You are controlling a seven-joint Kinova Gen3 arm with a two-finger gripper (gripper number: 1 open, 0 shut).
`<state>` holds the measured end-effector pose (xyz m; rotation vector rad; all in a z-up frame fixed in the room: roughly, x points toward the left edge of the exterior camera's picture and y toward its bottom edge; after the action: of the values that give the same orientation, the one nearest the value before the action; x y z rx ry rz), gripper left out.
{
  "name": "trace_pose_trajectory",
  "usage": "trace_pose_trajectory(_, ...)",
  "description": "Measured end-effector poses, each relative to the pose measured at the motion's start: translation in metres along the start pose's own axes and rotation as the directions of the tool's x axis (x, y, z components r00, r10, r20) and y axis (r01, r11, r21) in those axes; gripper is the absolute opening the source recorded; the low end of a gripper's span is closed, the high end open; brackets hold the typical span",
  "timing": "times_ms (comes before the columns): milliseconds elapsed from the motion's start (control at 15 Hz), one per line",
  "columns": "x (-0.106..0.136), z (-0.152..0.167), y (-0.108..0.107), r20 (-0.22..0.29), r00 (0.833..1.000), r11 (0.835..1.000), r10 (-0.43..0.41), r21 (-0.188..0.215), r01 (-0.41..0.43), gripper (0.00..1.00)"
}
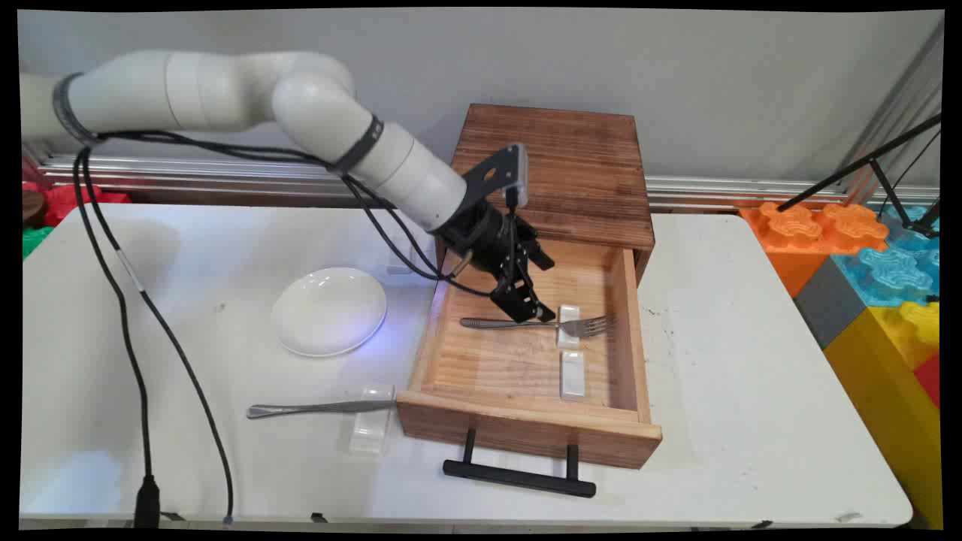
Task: Pick up the knife from the right of the white plate
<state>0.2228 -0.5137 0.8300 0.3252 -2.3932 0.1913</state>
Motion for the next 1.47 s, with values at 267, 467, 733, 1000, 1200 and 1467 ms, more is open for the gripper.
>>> trace_pose_trajectory(267,0.022,-0.025,0.01,0.006,1.0,0.999,-0.031,0.007,0.031,1.0)
trace_pose_trajectory(467,0.034,-0.048,0.018,0.025,0.998,0.998,-0.055,0.019,0.055,1.0)
trace_pose_trajectory(733,0.042,-0.084,0.033,0.06,0.994,0.995,-0.092,0.044,0.089,1.0)
trace_pose_trajectory(1000,0.039,-0.122,0.052,0.1,0.987,0.991,-0.127,0.062,0.121,1.0)
trace_pose_trajectory(1200,0.031,-0.144,0.063,0.126,0.982,0.989,-0.142,0.069,0.134,1.0)
trace_pose_trajectory(1467,0.01,-0.174,0.077,0.161,0.975,0.986,-0.155,0.082,0.144,1.0)
